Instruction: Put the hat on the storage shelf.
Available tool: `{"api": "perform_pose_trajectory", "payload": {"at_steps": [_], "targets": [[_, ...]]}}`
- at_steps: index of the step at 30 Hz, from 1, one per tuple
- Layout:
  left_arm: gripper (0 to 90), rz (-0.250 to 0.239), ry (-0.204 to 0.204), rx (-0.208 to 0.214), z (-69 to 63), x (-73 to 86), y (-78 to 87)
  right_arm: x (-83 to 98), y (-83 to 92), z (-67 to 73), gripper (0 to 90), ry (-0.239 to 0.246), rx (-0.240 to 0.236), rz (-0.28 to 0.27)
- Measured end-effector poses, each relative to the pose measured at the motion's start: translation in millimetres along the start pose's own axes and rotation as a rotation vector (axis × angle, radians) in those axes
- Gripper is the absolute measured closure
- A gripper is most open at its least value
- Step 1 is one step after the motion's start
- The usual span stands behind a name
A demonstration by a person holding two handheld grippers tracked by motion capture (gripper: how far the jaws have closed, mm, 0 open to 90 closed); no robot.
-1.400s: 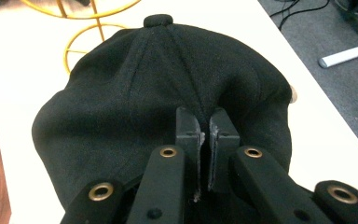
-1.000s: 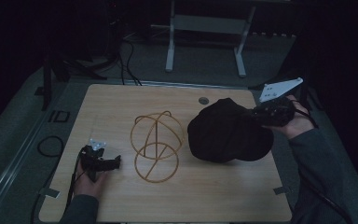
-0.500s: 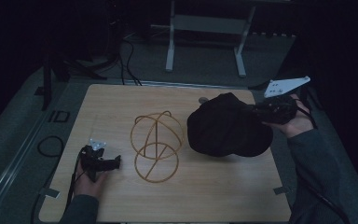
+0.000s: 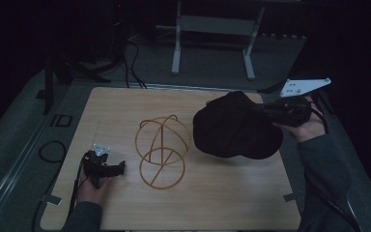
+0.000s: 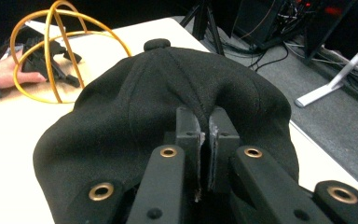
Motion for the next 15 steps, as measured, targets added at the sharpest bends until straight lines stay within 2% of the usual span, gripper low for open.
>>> {"api": "perform_pose_trajectory", "payload": {"at_steps": [15], "targets": [[0.1, 0.000, -0.001, -0.001, 0.1, 0.0, 0.0, -16.8, 4.9, 4.9, 85.7, 0.030, -0.013, -0.018]]}}
Point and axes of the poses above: each handheld gripper's, and its own axes: y roughly backward along the jaws, x roughly out of its underside, z roughly to its left, the point moved 2 cm from there along -y, roughly forward along the jaws, and after that the axes turned 4 degrees about -x, right-handed, at the moved point
